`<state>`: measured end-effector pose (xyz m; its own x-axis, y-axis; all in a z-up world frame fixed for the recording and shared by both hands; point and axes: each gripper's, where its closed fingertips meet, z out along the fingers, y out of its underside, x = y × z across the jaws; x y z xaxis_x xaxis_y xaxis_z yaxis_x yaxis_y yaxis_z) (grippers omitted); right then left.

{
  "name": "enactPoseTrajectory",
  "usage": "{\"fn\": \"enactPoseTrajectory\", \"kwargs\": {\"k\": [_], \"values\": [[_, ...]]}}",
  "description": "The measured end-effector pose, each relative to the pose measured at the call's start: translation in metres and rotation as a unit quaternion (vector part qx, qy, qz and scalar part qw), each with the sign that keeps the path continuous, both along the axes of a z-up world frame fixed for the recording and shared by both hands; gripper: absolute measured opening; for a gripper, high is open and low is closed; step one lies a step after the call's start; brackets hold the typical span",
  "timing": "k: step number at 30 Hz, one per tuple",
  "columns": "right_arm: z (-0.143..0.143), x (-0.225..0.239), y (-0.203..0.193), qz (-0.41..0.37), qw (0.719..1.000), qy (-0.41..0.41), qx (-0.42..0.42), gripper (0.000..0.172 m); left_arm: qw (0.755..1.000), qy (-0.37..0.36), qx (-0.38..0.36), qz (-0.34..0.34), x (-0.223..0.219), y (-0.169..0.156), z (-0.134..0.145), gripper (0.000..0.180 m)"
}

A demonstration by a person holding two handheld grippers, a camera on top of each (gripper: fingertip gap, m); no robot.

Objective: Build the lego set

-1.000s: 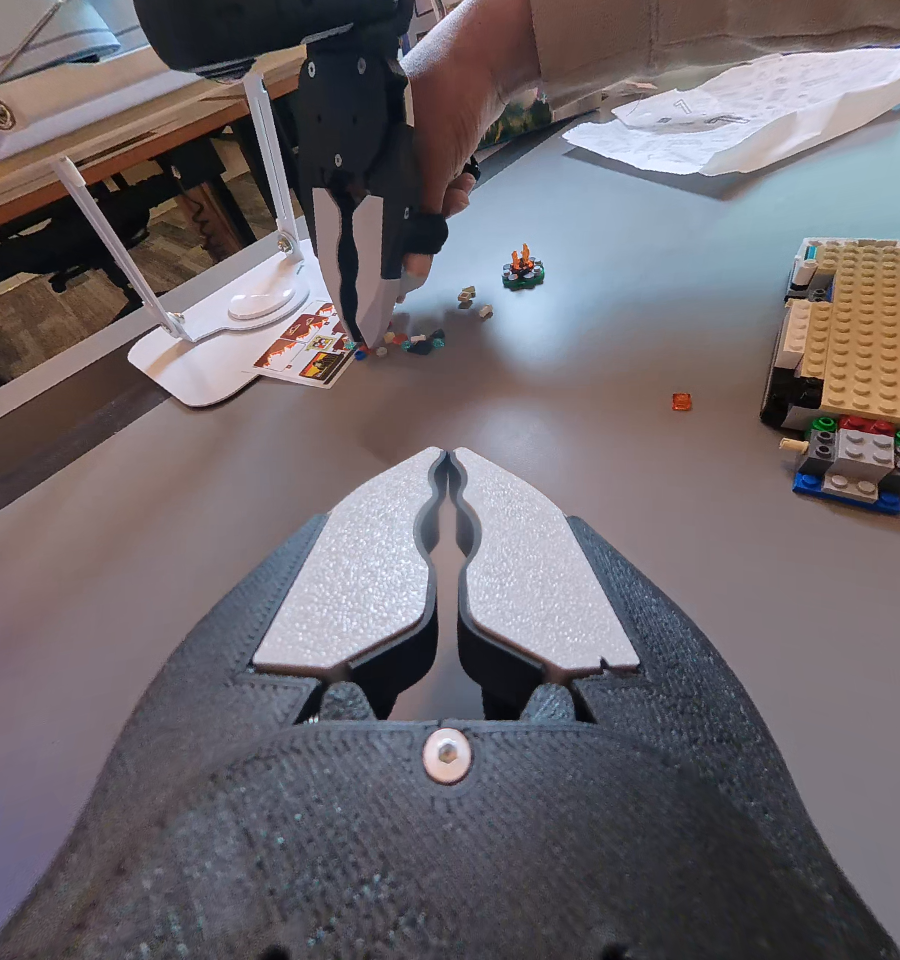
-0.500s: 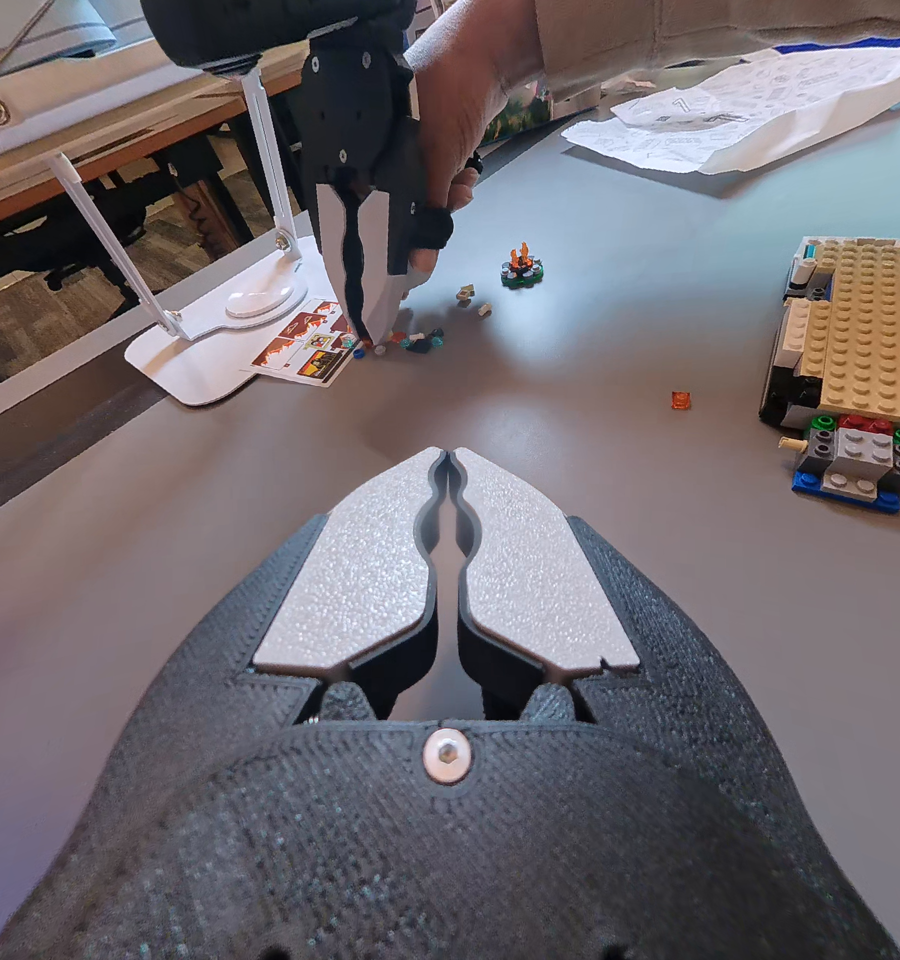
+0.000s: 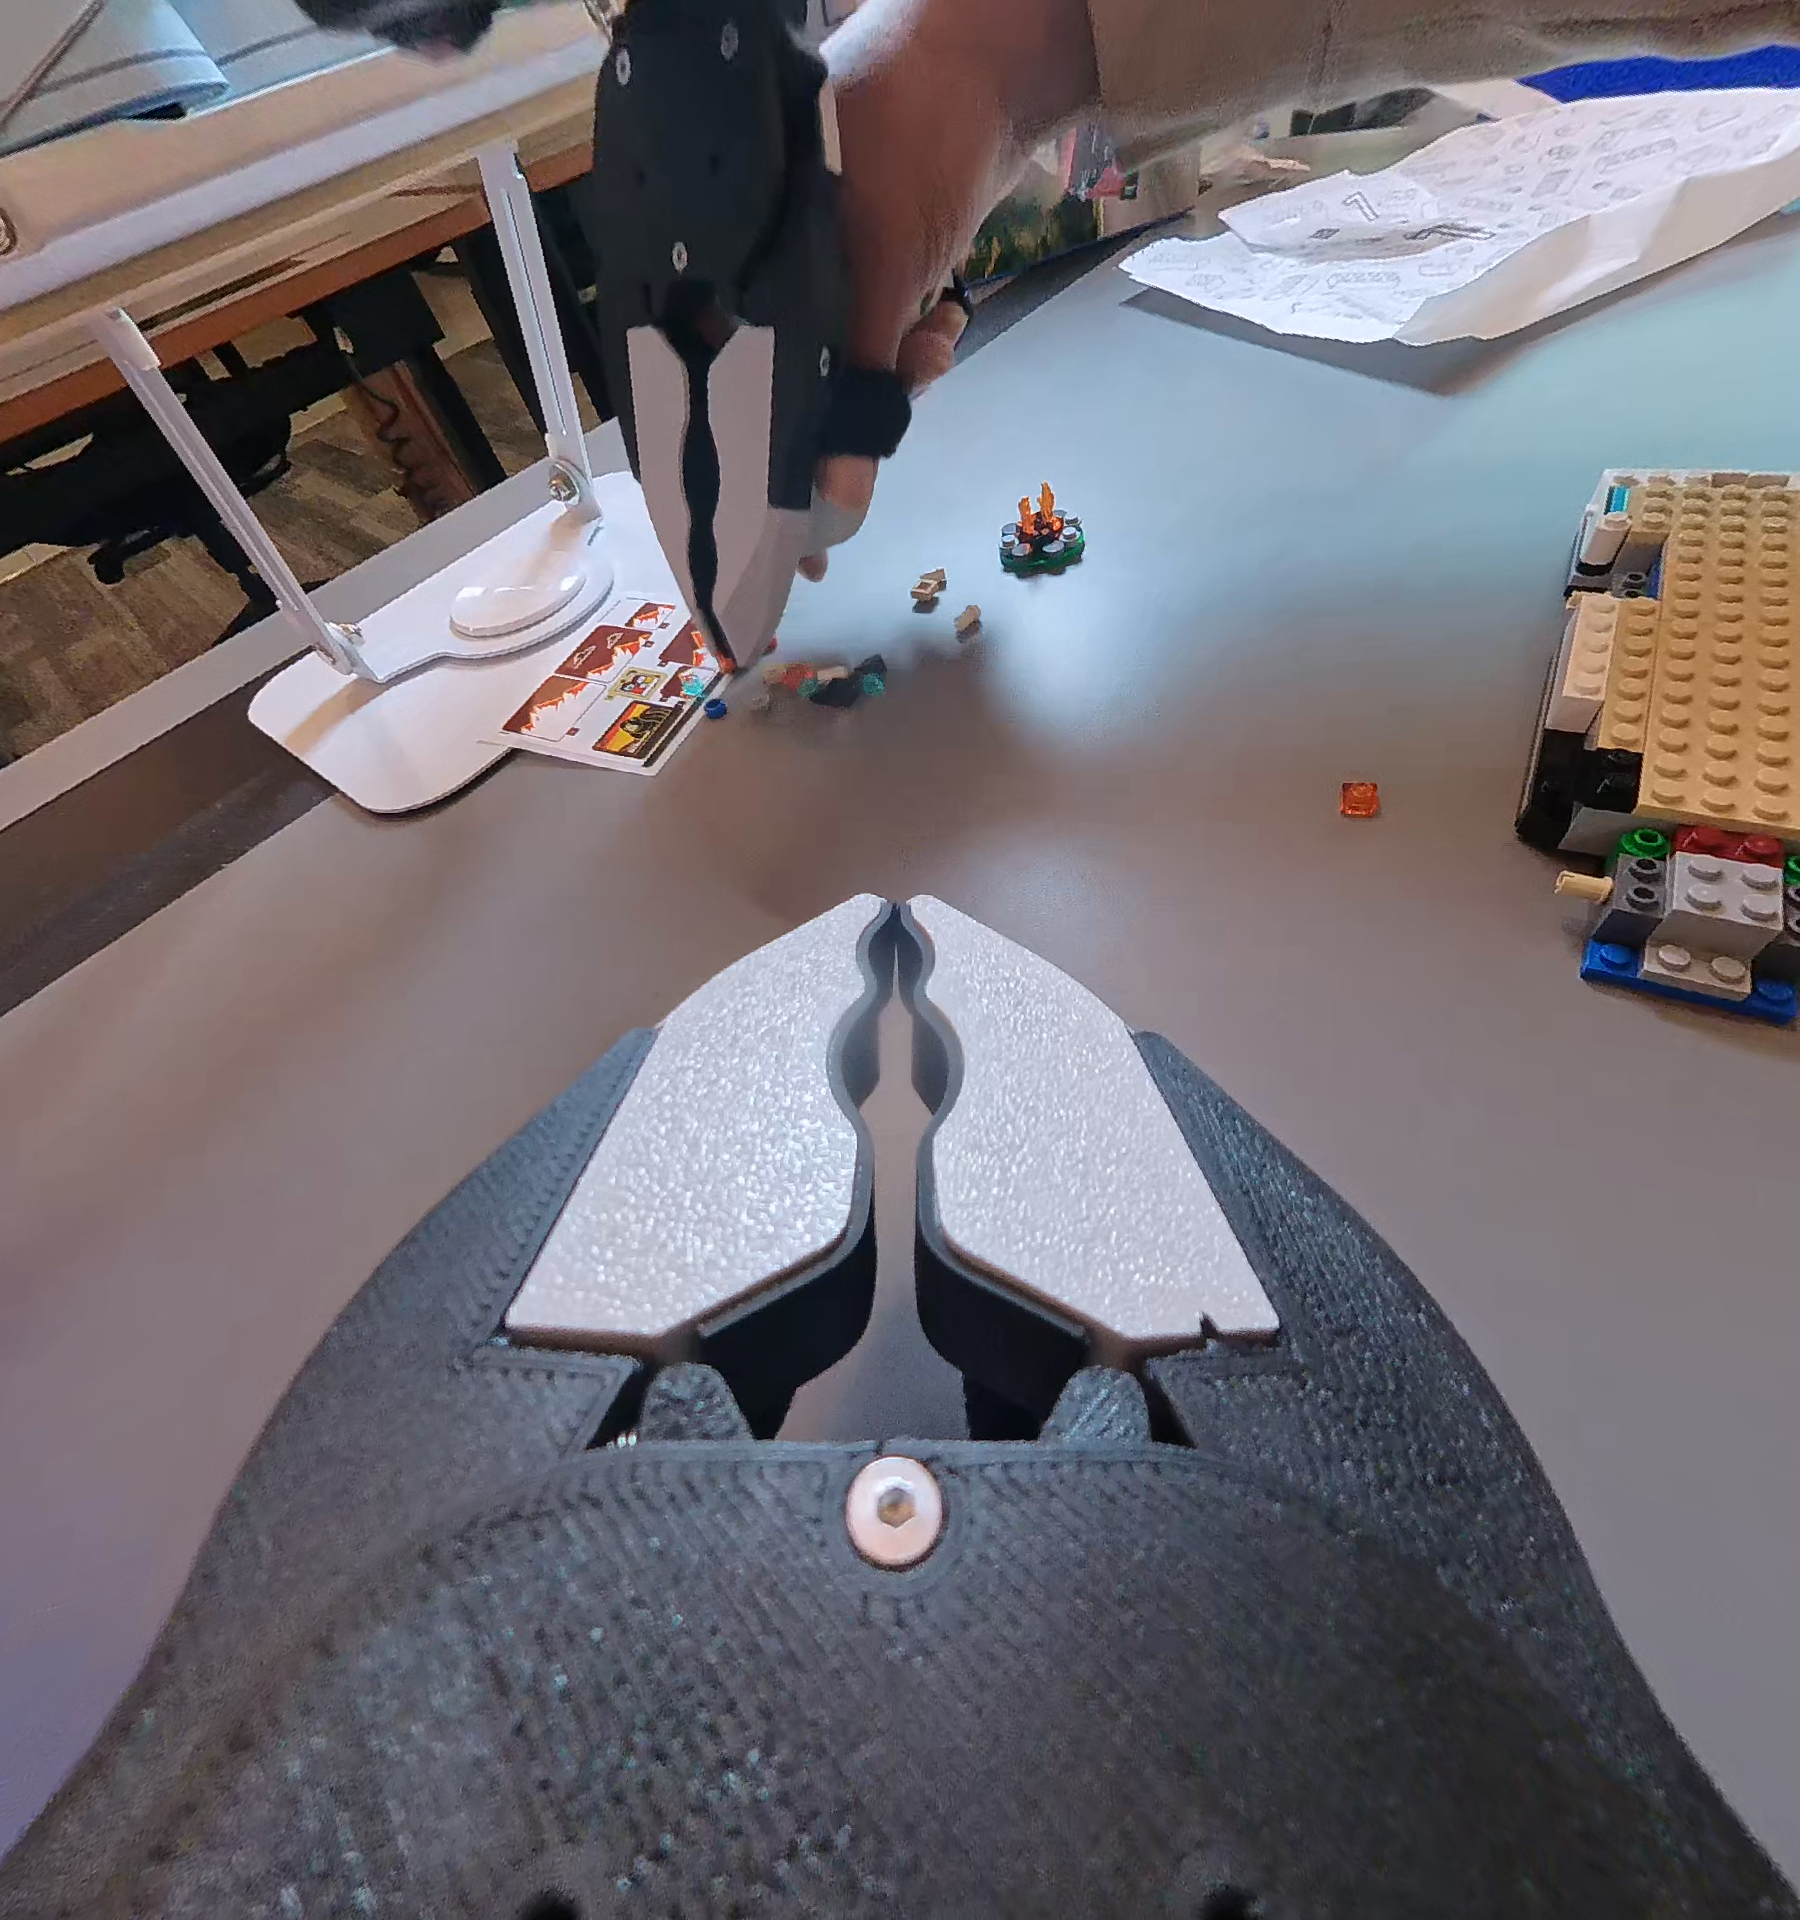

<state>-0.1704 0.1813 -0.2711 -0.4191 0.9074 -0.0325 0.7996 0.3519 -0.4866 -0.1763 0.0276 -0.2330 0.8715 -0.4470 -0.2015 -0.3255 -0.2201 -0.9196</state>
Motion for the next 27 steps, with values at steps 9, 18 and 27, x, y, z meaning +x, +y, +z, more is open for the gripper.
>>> {"fn": "enactPoseTrajectory", "kwargs": {"k": [9, 18, 27], "values": [[0.005, 0.091, -0.157, 0.142, 0.967, -0.125, -0.17, 0.005, 1.0, 0.01, -0.003, -0.007, 0.004, -0.001, -0.002, 0.0], [-0.016, 0.104, -0.164, 0.134, 0.976, -0.134, -0.11, 0.006, 1.0, 0.021, -0.003, -0.009, 0.005, -0.002, -0.003, 0.0], [-0.006, 0.082, -0.145, 0.112, 0.986, -0.095, -0.073, 0.013, 0.999, 0.028, -0.005, -0.013, 0.007, -0.003, -0.004, 0.0]]}}
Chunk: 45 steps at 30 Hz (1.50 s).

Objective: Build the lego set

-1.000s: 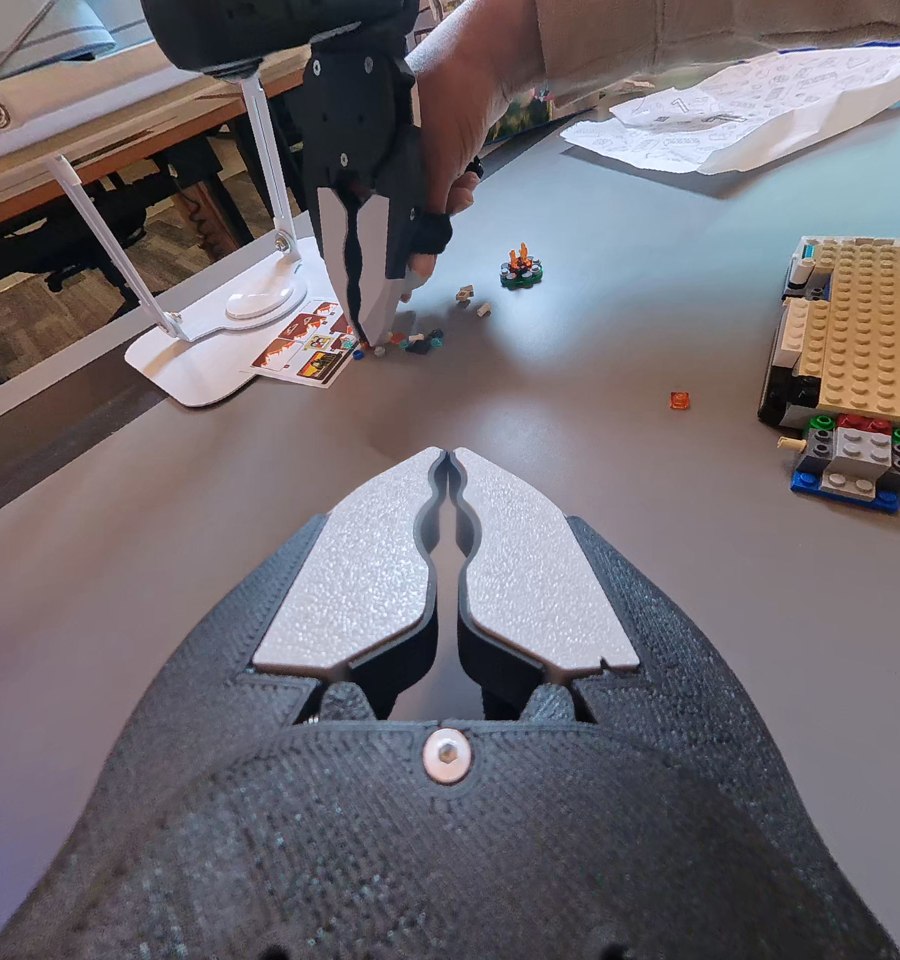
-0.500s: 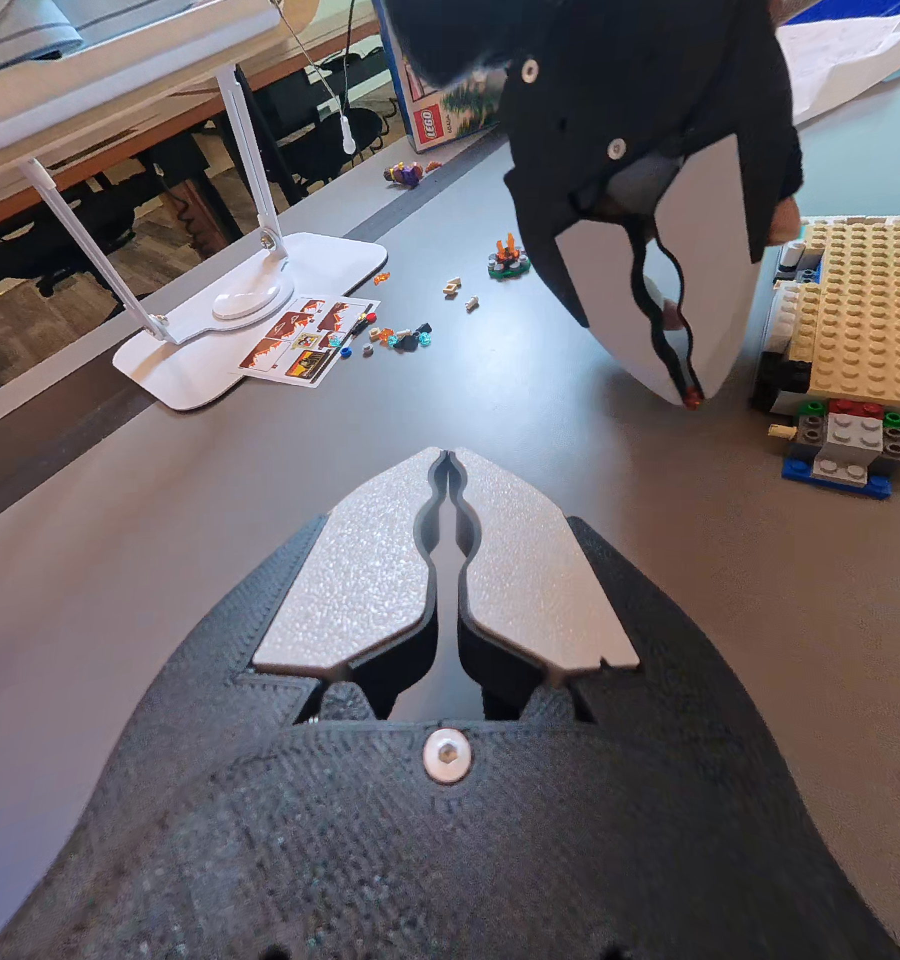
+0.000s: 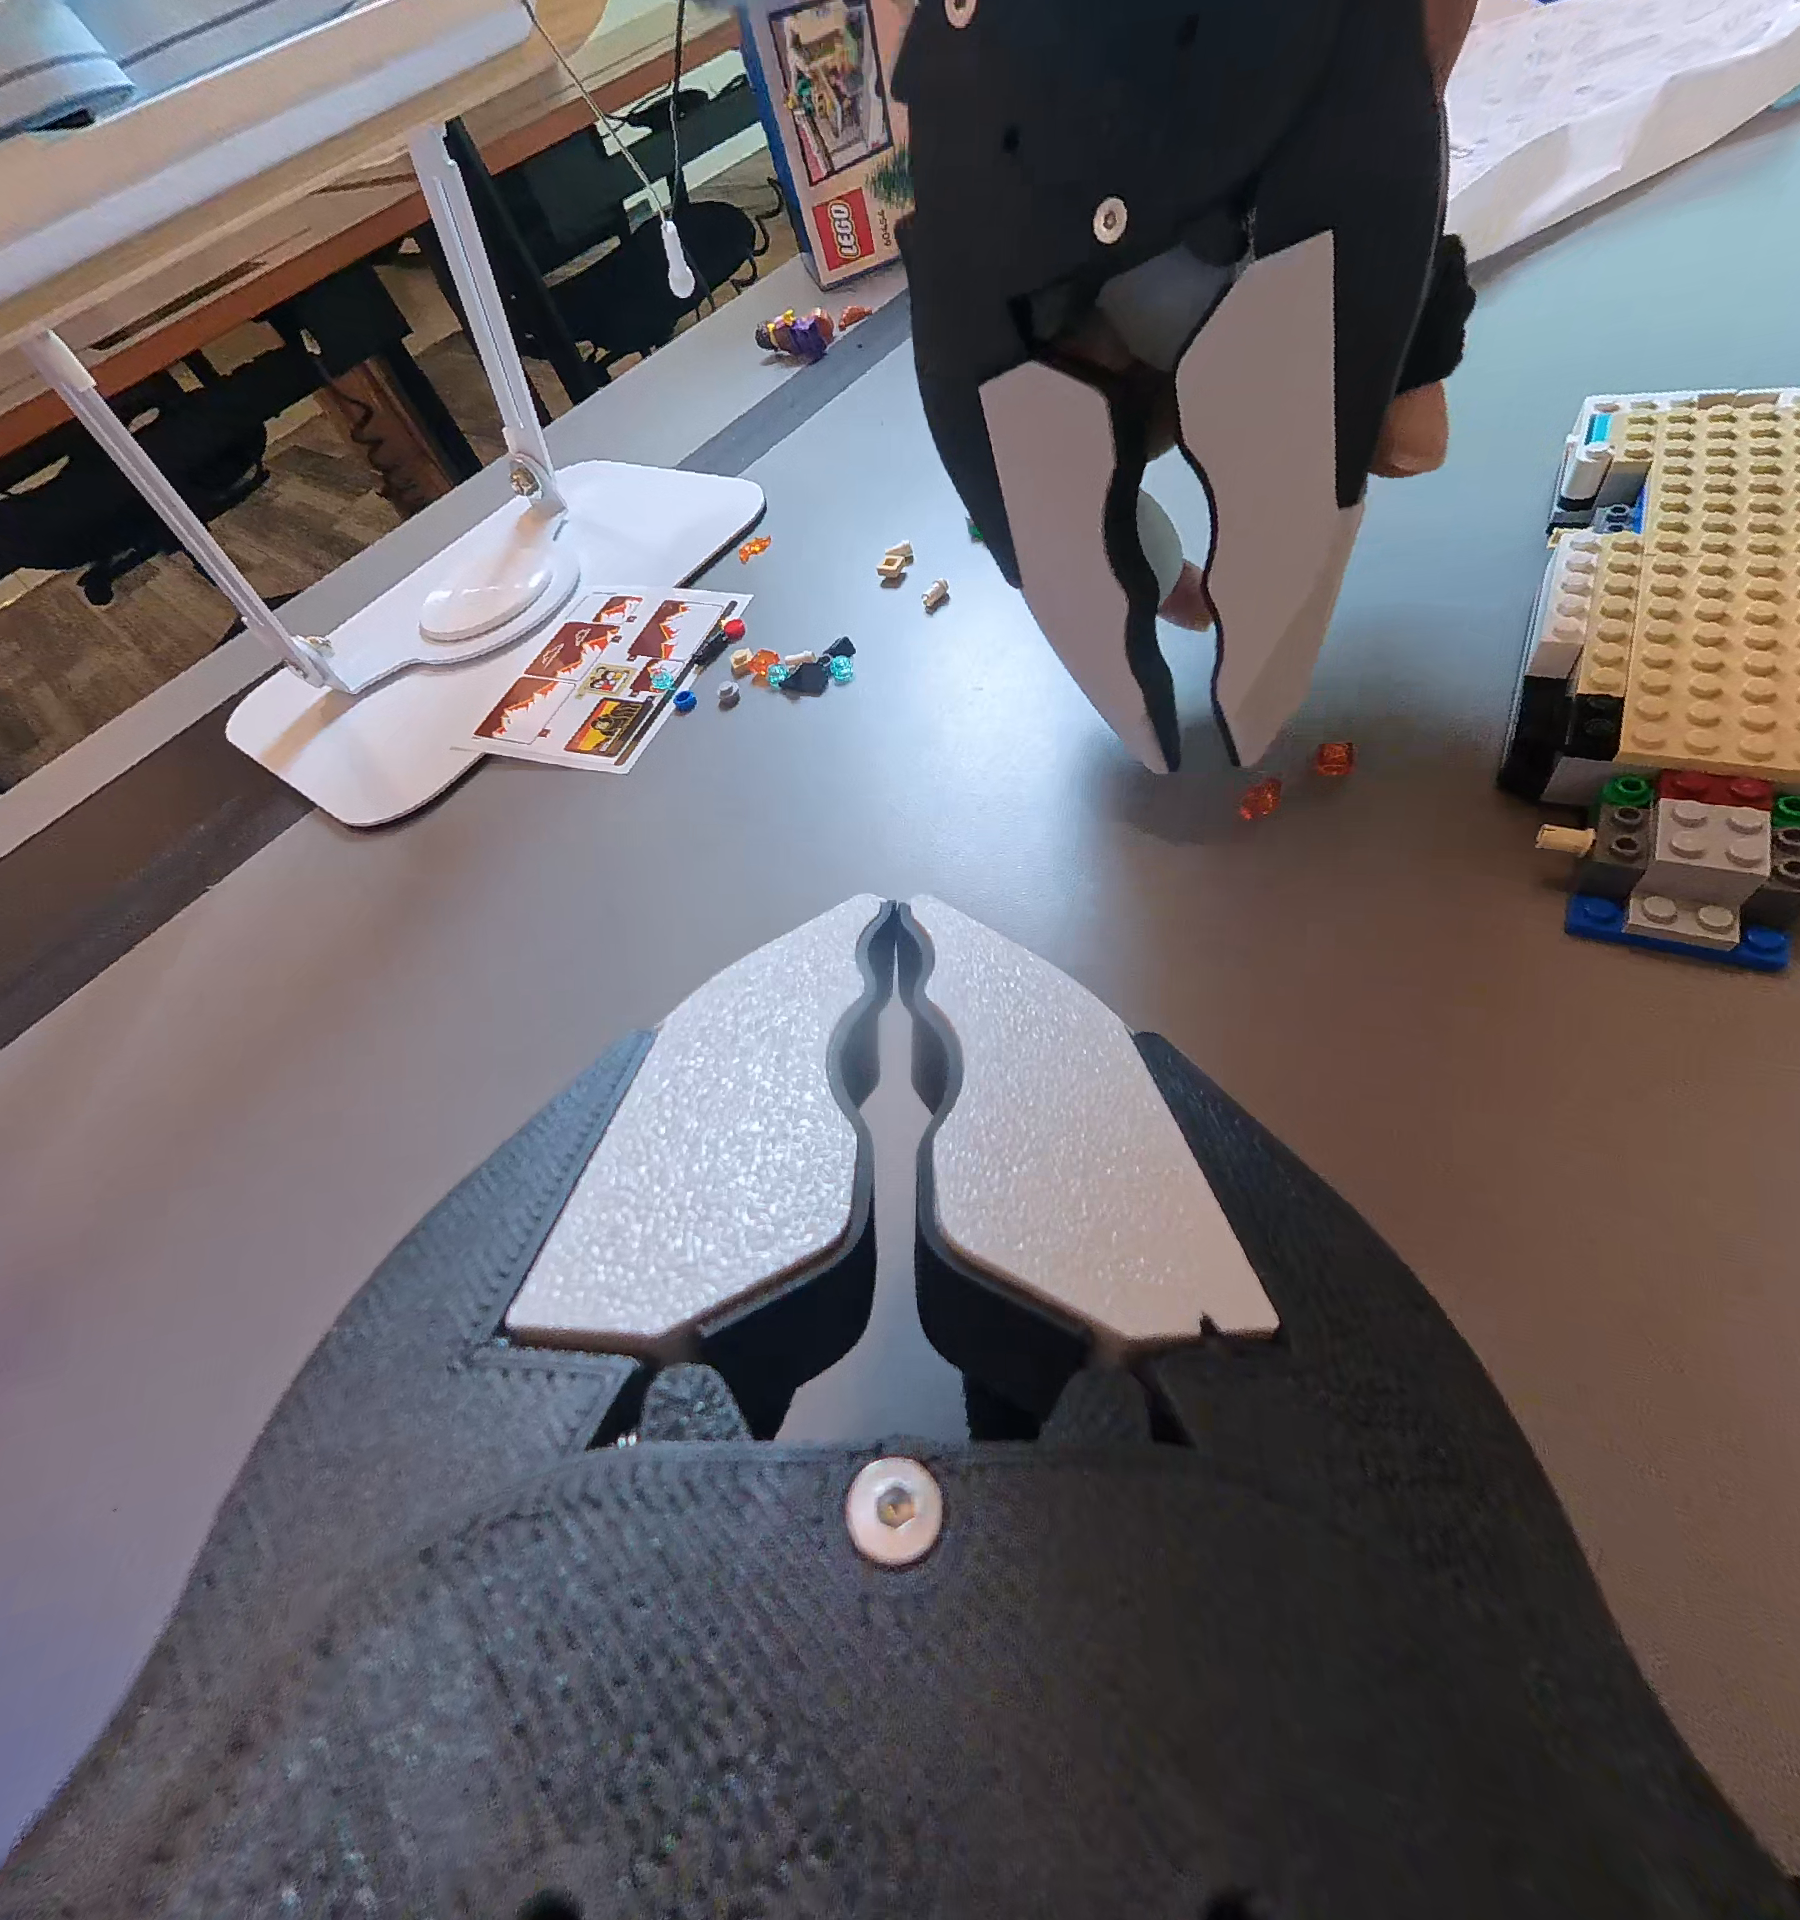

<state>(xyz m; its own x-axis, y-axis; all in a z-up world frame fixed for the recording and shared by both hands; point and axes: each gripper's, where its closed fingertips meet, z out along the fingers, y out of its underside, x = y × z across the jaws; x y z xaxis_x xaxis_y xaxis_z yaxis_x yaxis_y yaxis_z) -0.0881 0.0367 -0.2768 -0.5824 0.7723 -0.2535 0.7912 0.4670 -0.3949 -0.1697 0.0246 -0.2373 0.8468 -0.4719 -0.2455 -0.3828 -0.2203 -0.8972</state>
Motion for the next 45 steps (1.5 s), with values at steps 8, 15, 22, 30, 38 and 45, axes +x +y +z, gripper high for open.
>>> {"fn": "enactPoseTrajectory", "kwargs": {"k": [8, 15, 22, 30, 38, 45], "values": [[0.014, 0.008, -0.021, 0.009, 0.998, 0.061, 0.002, 0.004, 1.0, 0.001, 0.001, -0.005, 0.003, -0.001, 0.0, 0.0], [-0.005, 0.011, -0.018, -0.013, 0.998, 0.053, 0.001, 0.002, 1.0, 0.003, 0.001, -0.004, 0.002, -0.001, -0.001, 0.0], [-0.004, 0.009, 0.002, -0.051, 0.997, 0.058, -0.01, 0.003, 1.0, 0.003, 0.0, -0.006, 0.003, -0.001, -0.001, 0.0], [-0.002, 0.006, 0.001, -0.043, 0.997, 0.069, -0.006, 0.003, 1.0, 0.003, -0.002, -0.007, 0.003, -0.001, -0.002, 0.0], [-0.008, -0.005, 0.004, -0.034, 0.997, 0.064, 0.012, 0.002, 1.0, 0.002, -0.001, -0.006, 0.002, -0.001, -0.001, 0.0], [0.003, -0.017, 0.007, -0.046, 0.995, 0.093, 0.011, 0.004, 1.0, 0.003, -0.001, -0.007, 0.003, -0.001, -0.001, 0.0]]}}
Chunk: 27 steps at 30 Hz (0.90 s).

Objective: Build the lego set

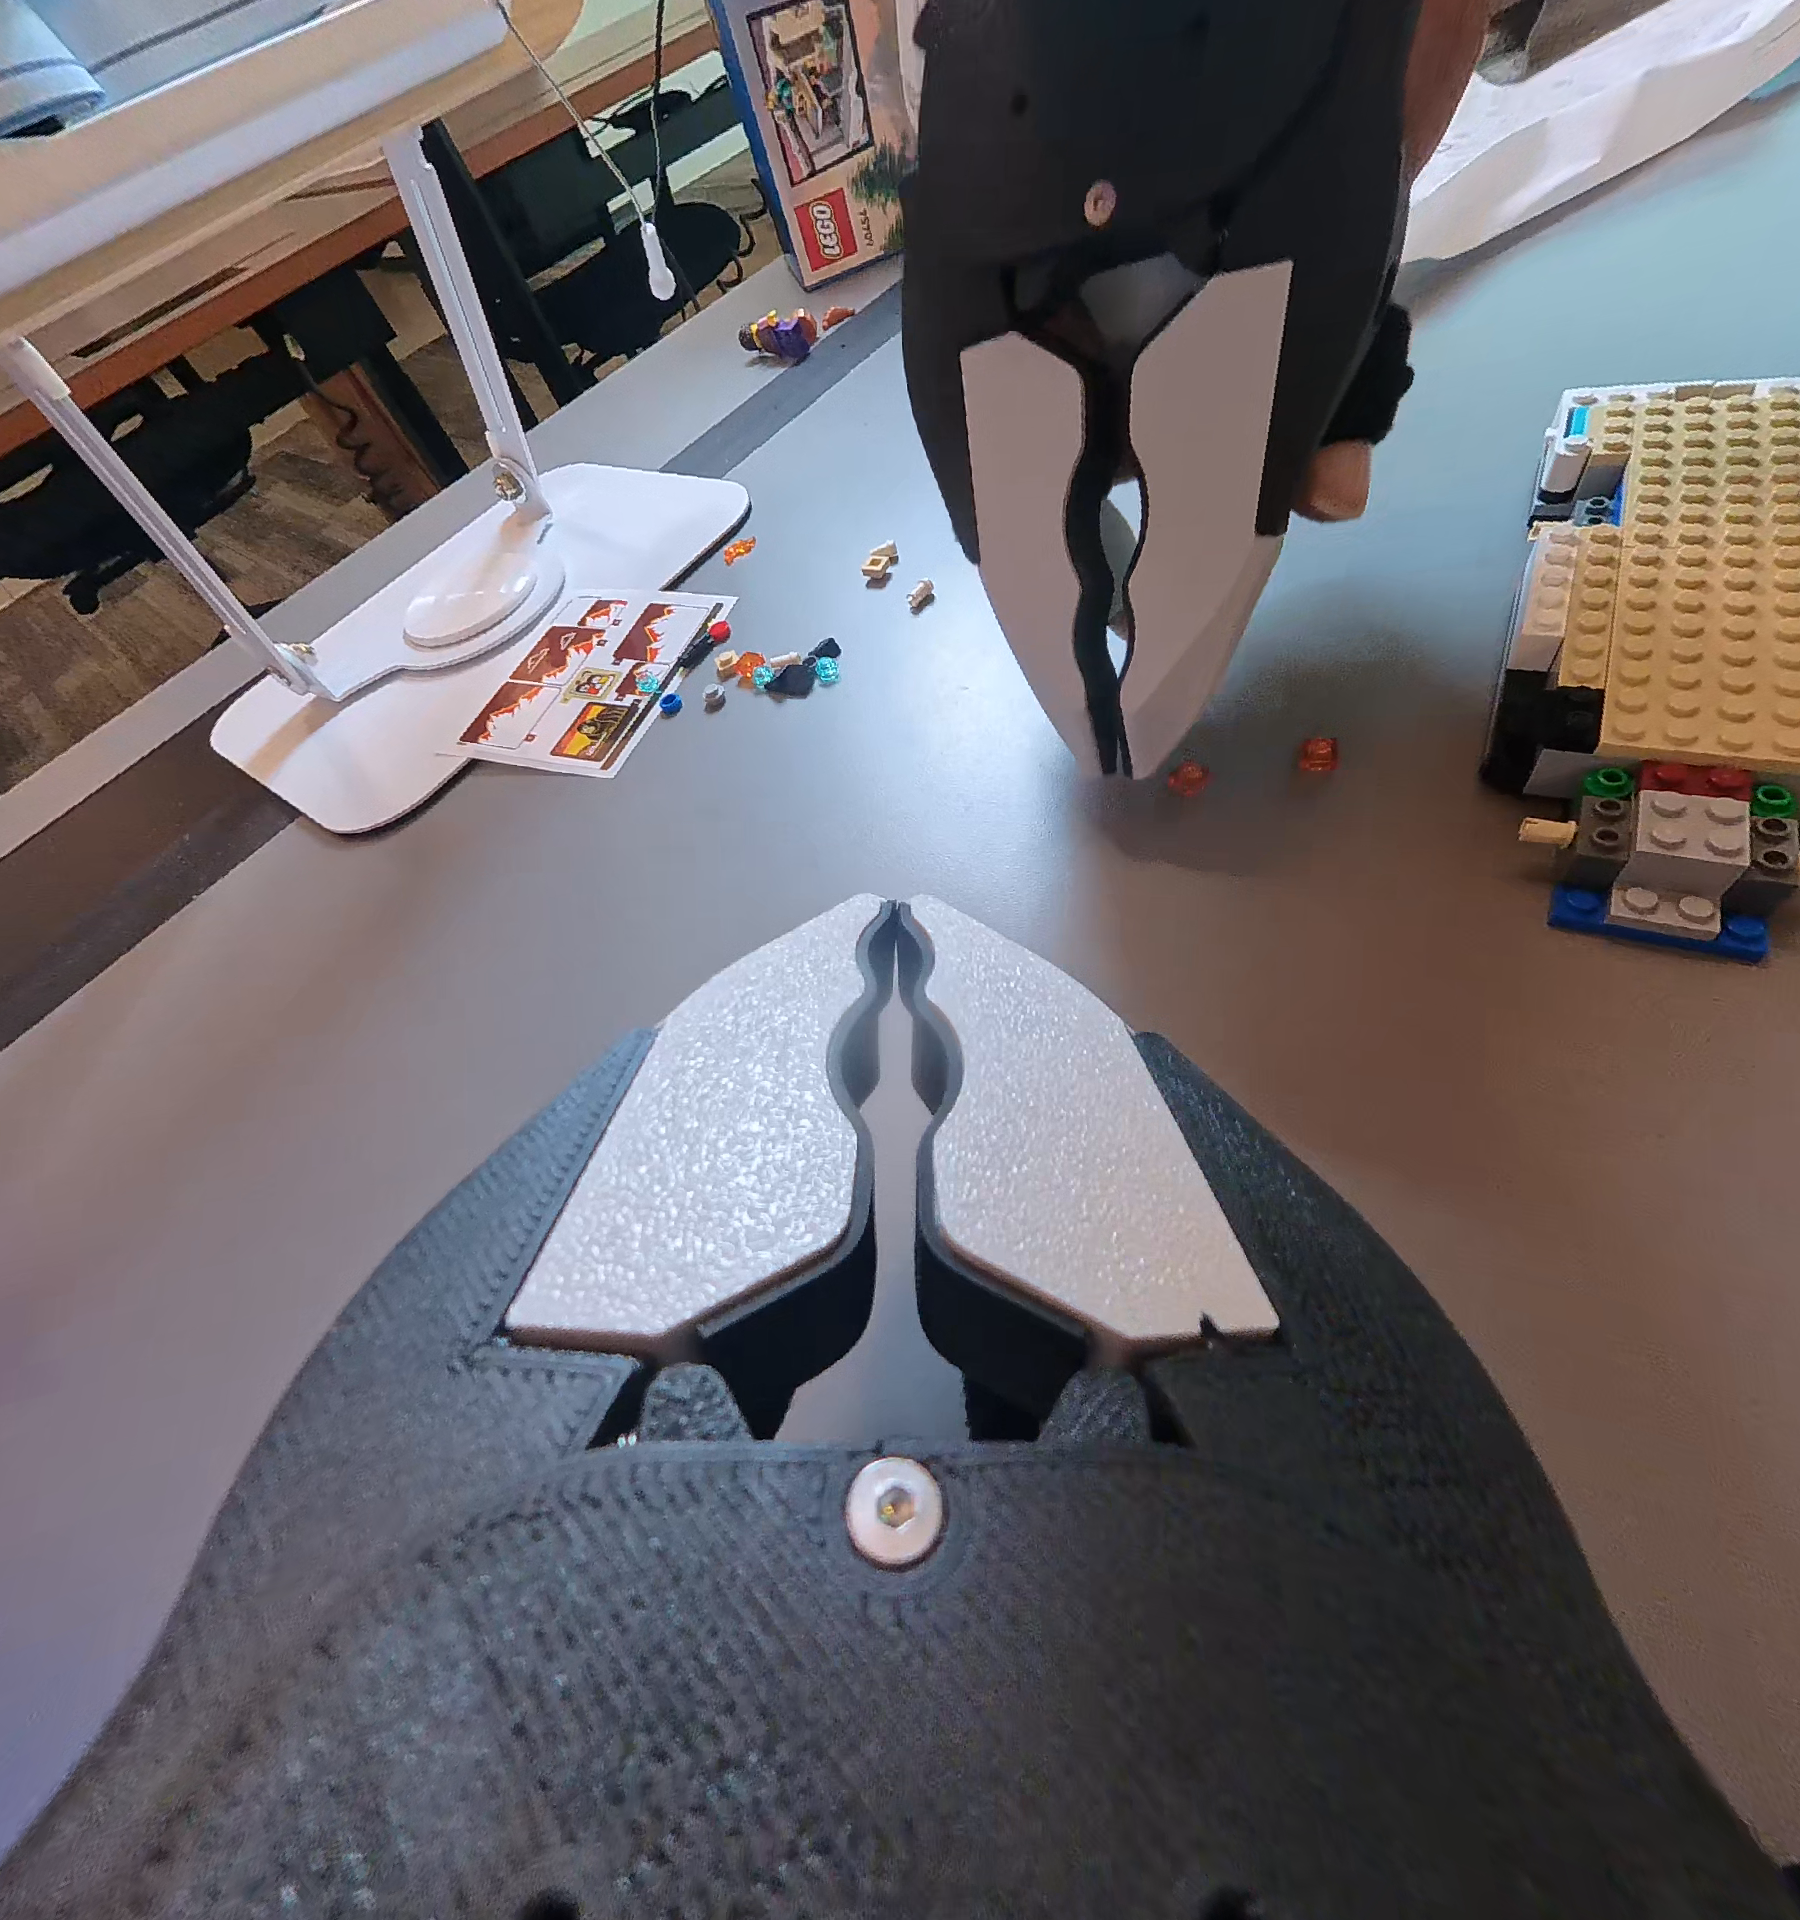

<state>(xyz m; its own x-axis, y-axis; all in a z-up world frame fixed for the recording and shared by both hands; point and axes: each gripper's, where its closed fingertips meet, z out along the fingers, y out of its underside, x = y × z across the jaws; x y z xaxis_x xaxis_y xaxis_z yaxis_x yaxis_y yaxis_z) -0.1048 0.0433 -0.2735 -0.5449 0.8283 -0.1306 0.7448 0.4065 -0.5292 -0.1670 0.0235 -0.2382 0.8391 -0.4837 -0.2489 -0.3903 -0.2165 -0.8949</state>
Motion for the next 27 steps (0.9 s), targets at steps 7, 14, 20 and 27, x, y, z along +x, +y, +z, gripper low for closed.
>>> {"fn": "enactPoseTrajectory", "kwargs": {"k": [7, 14, 20, 27], "values": [[0.029, 0.04, -0.011, -0.038, 0.999, 0.039, -0.005, 0.014, 1.0, 0.001, -0.001, -0.007, 0.003, -0.001, -0.001, 0.0], [0.018, 0.135, -0.031, -0.097, 0.993, 0.025, 0.069, 0.06, 0.997, -0.005, -0.036, -0.071, 0.026, -0.012, -0.01, 0.0], [0.0, 0.161, -0.022, -0.134, 0.986, 0.038, 0.095, 0.079, 0.98, -0.017, -0.121, -0.159, 0.069, -0.019, -0.022, 0.018], [-0.008, 0.154, -0.02, -0.087, 0.991, 0.034, 0.096, 0.071, 0.962, 0.017, -0.19, -0.195, 0.112, -0.005, -0.037, 0.017]]}}
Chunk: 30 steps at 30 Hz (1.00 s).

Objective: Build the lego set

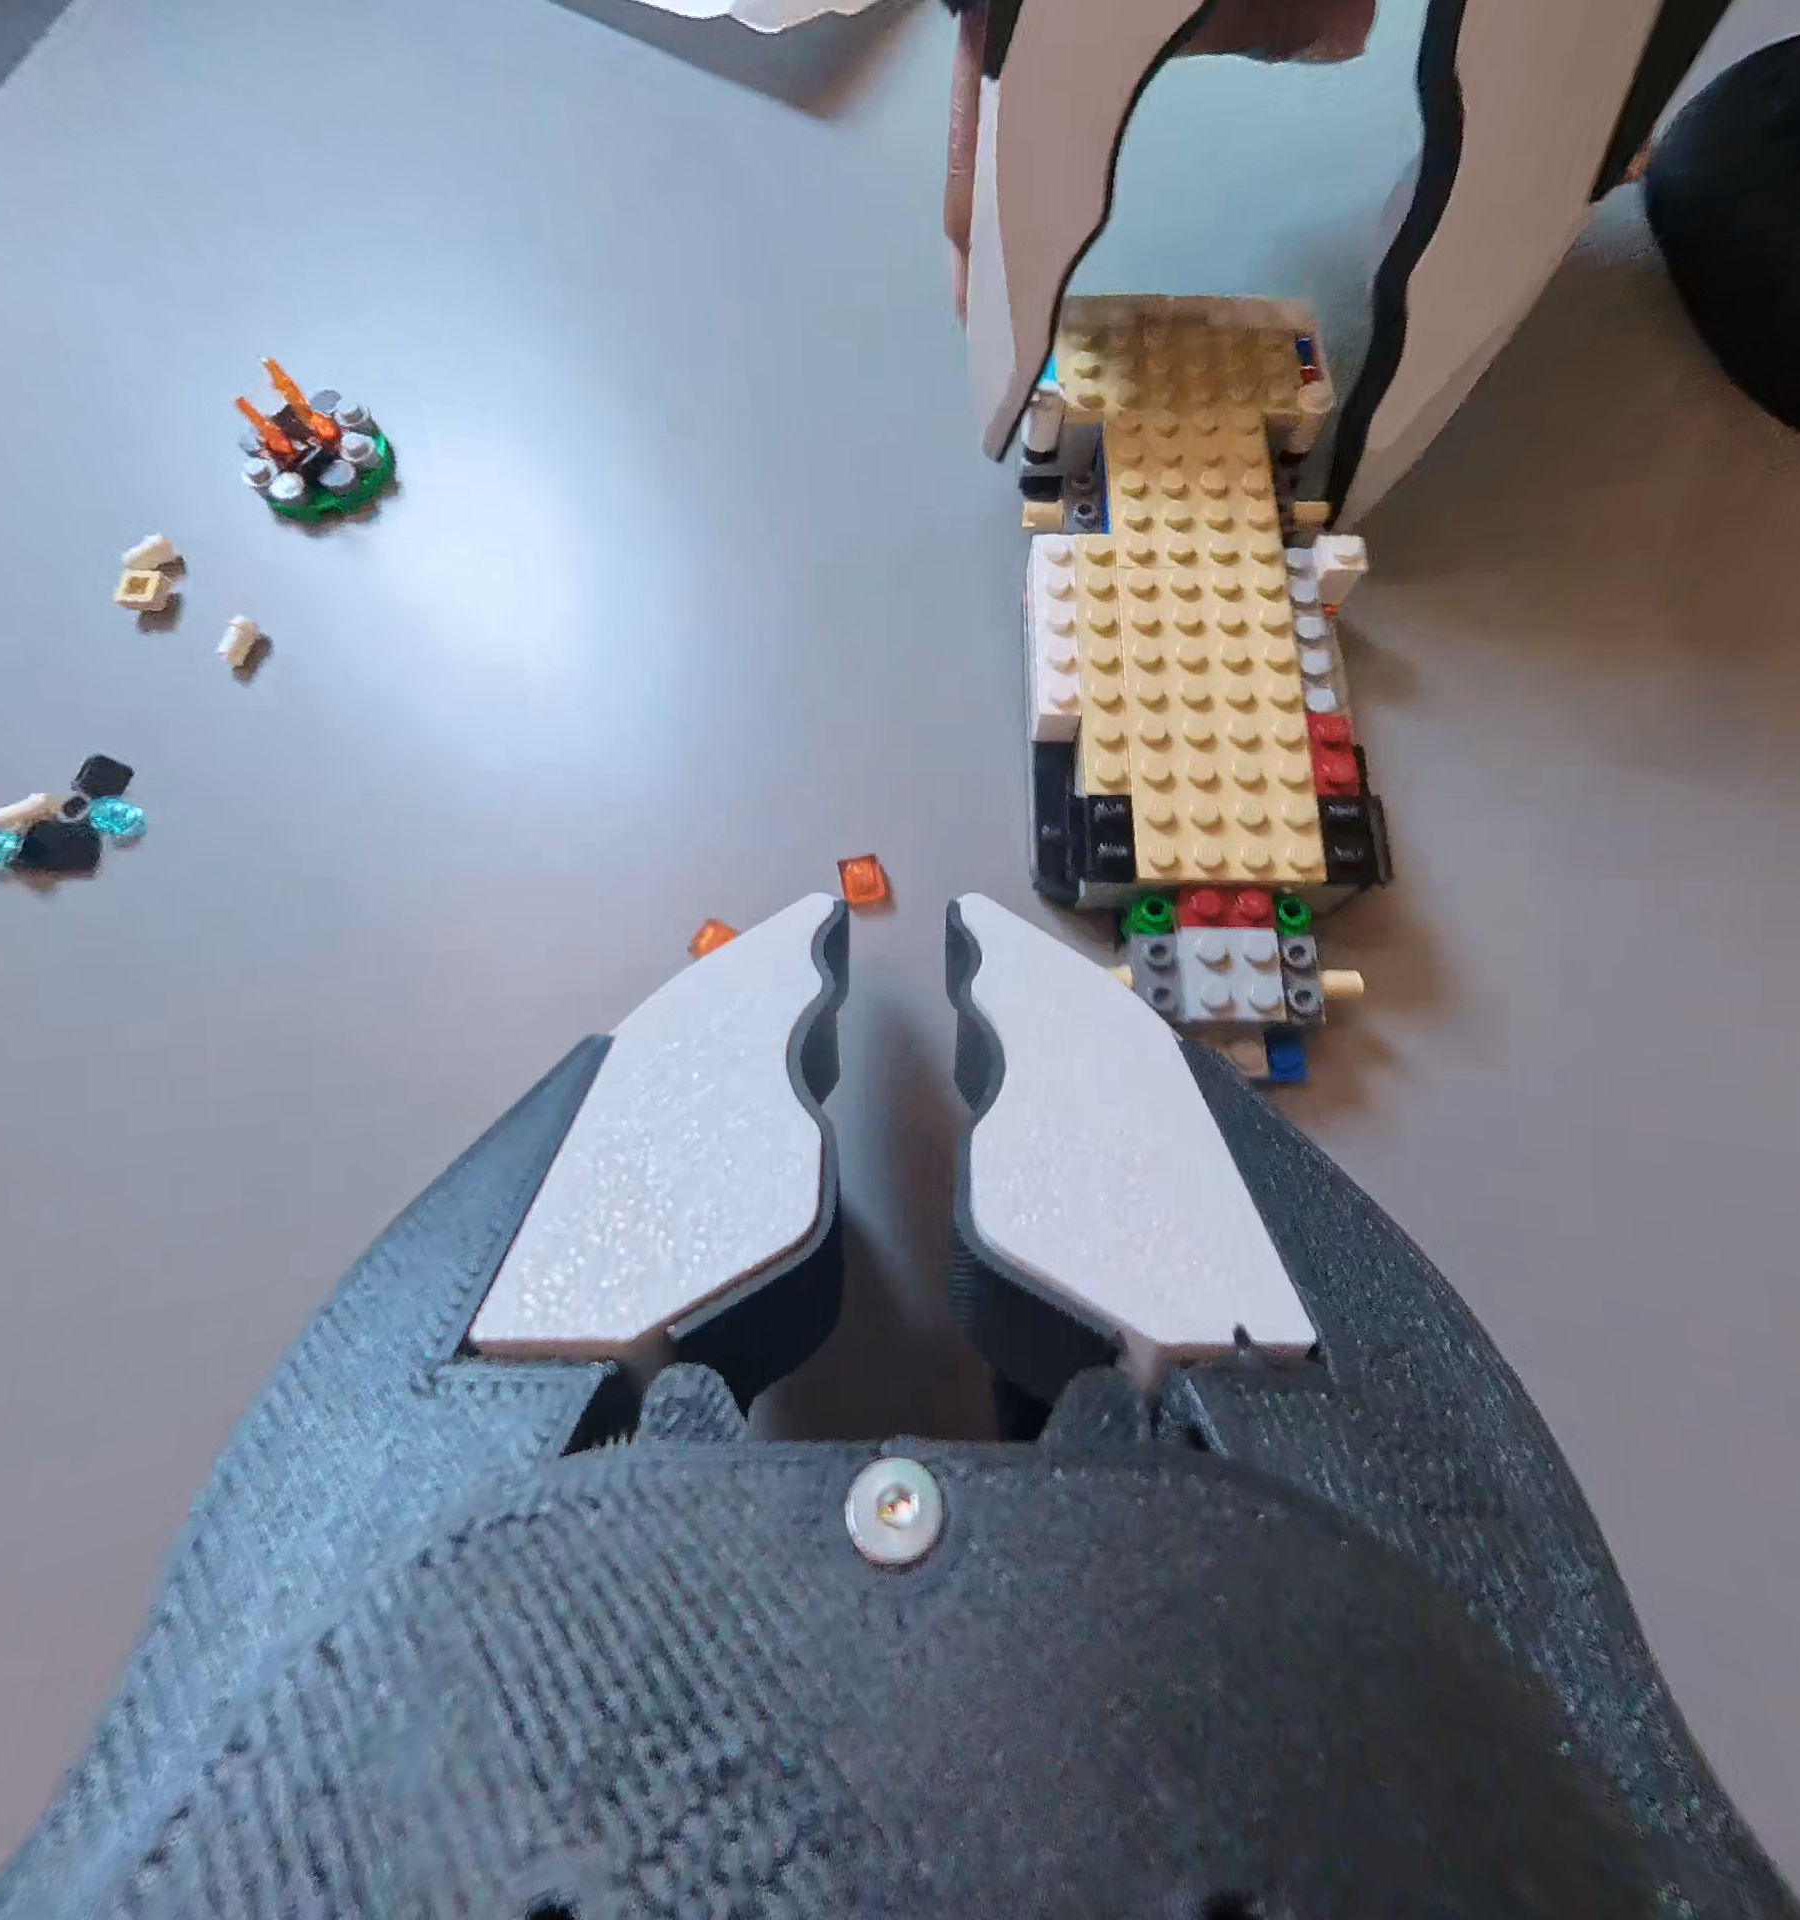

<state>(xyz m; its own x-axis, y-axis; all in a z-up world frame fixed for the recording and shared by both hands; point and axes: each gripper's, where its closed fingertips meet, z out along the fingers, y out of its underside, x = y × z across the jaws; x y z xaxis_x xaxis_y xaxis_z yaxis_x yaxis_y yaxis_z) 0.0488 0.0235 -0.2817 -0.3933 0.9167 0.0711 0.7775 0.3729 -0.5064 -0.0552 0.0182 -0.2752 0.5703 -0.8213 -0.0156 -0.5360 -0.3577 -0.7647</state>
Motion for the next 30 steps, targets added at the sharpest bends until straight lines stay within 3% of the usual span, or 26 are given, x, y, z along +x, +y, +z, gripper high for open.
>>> {"fn": "enactPoseTrajectory", "kwargs": {"k": [9, 17, 24, 30], "values": [[0.0, -0.001, 0.002, 0.023, 0.999, 0.019, -0.015, 0.07, 0.997, 0.064, -0.033, 0.015, 0.004, 0.013, -0.011, 0.016], [0.0, -0.001, 0.002, 0.025, 0.999, 0.023, -0.016, 0.07, 0.996, 0.078, -0.045, 0.008, 0.007, 0.01, -0.011, 0.008], [0.0, 0.0, 0.007, 0.016, 1.0, 0.014, -0.013, 0.07, 0.997, 0.068, -0.043, 0.003, 0.003, 0.009, -0.009, 0.007], [0.0, 0.004, 0.018, 0.014, 1.0, -0.003, -0.007, 0.07, 0.999, 0.014, -0.041, 0.006, -0.003, -0.018, 0.017, 0.007]]}}
